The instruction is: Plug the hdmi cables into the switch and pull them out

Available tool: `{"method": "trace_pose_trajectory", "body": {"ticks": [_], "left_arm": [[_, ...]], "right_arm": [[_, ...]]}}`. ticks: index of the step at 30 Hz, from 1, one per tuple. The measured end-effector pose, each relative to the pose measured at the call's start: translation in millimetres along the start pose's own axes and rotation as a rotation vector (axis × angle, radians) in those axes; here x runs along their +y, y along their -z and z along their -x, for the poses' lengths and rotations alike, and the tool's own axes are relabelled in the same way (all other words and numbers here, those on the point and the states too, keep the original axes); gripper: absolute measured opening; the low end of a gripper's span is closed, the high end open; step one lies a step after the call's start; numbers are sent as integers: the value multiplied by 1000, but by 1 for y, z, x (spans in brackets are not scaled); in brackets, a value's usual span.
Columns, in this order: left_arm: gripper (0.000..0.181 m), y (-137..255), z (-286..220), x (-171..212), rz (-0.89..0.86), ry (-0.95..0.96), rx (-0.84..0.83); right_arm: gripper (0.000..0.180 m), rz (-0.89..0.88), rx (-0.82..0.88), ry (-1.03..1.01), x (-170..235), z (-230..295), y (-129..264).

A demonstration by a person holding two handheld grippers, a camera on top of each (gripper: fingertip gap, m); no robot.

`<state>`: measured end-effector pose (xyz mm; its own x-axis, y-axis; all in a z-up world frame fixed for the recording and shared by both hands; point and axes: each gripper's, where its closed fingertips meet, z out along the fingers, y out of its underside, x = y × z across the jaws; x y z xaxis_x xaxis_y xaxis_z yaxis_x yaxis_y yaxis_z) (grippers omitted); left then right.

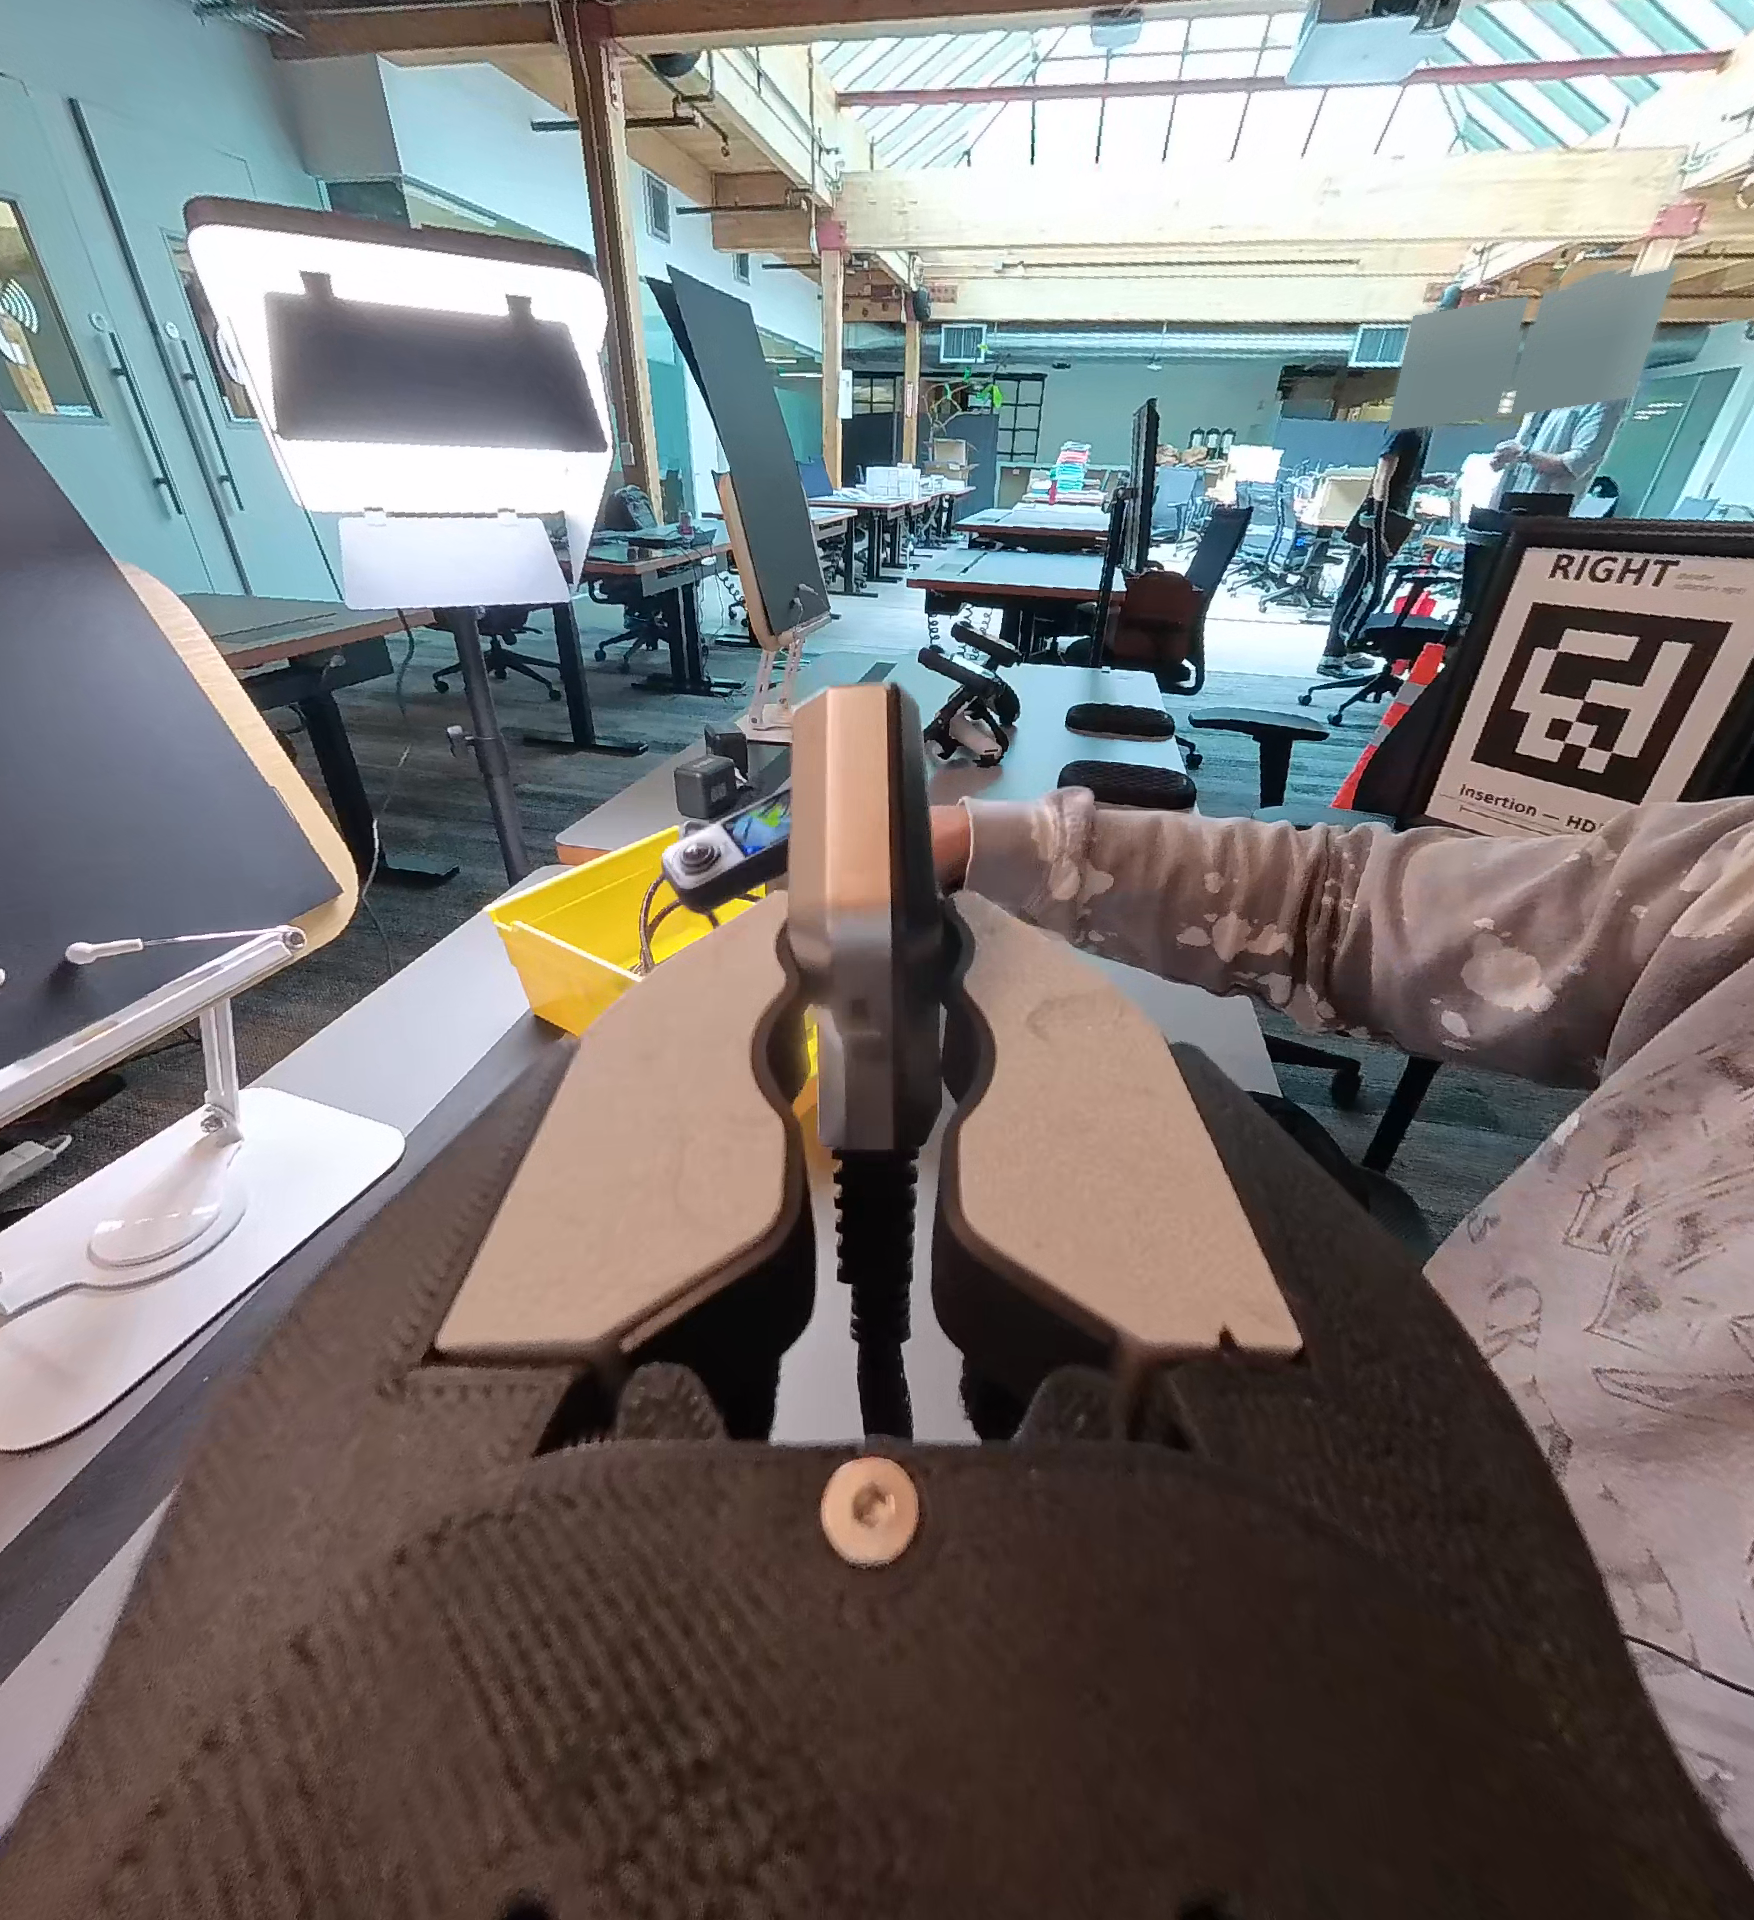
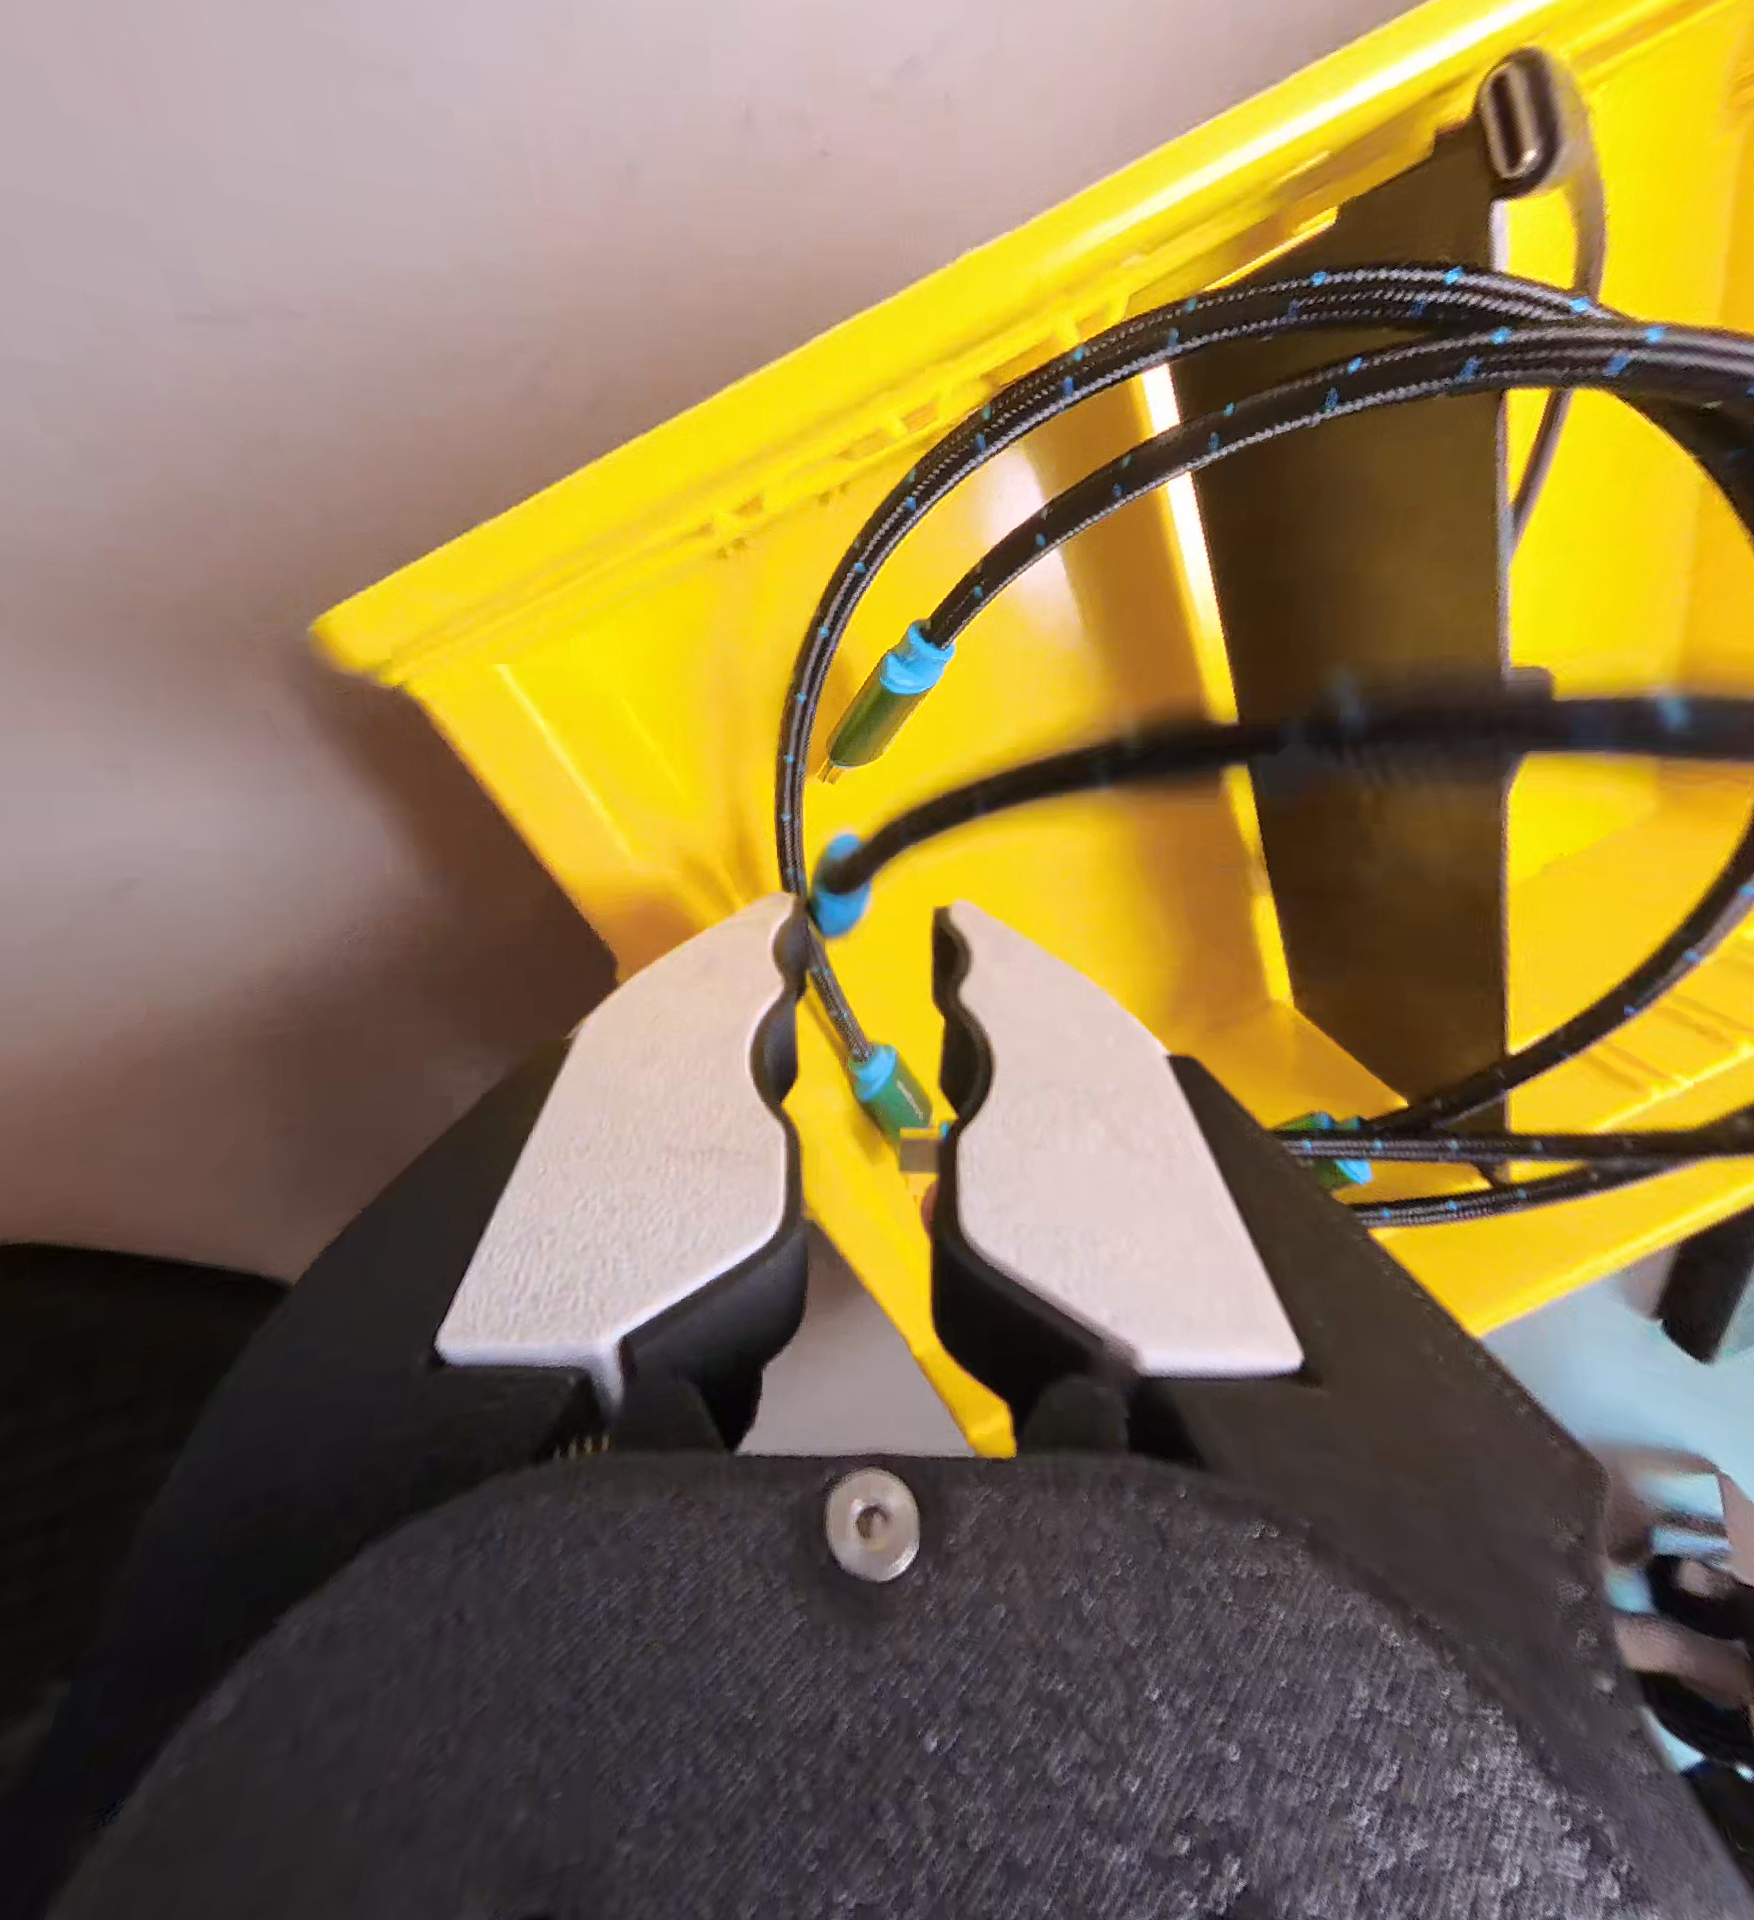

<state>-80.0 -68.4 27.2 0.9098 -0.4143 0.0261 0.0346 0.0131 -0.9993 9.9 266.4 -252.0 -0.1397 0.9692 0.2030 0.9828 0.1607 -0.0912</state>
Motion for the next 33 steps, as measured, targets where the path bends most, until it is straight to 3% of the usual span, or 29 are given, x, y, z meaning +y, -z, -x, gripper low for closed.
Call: {"method": "trace_pose_trajectory", "body": {"ticks": [6,11,15,19,21,26,33], "left_arm": [[22,-9,3,6,13,16,14],[22,-24,-3,13,40,15,47],[22,-37,-16,17,59,2,91],[22,-47,-31,19,66,-15,144],[22,-48,-39,18,63,-16,185],[23,-42,-40,2,-41,-7,193],[36,-25,-13,-7,-83,-49,-3]], "right_arm": [[30,-307,-75,65,-19,26,89],[30,-766,-347,275,-67,117,203],[35,-972,-511,479,-84,192,269],[39,-991,-489,608,-99,233,287],[22,-983,-429,651,-106,239,286],[19,-969,-425,666,-106,240,307],[19,-972,-250,595,-103,191,362]]}}
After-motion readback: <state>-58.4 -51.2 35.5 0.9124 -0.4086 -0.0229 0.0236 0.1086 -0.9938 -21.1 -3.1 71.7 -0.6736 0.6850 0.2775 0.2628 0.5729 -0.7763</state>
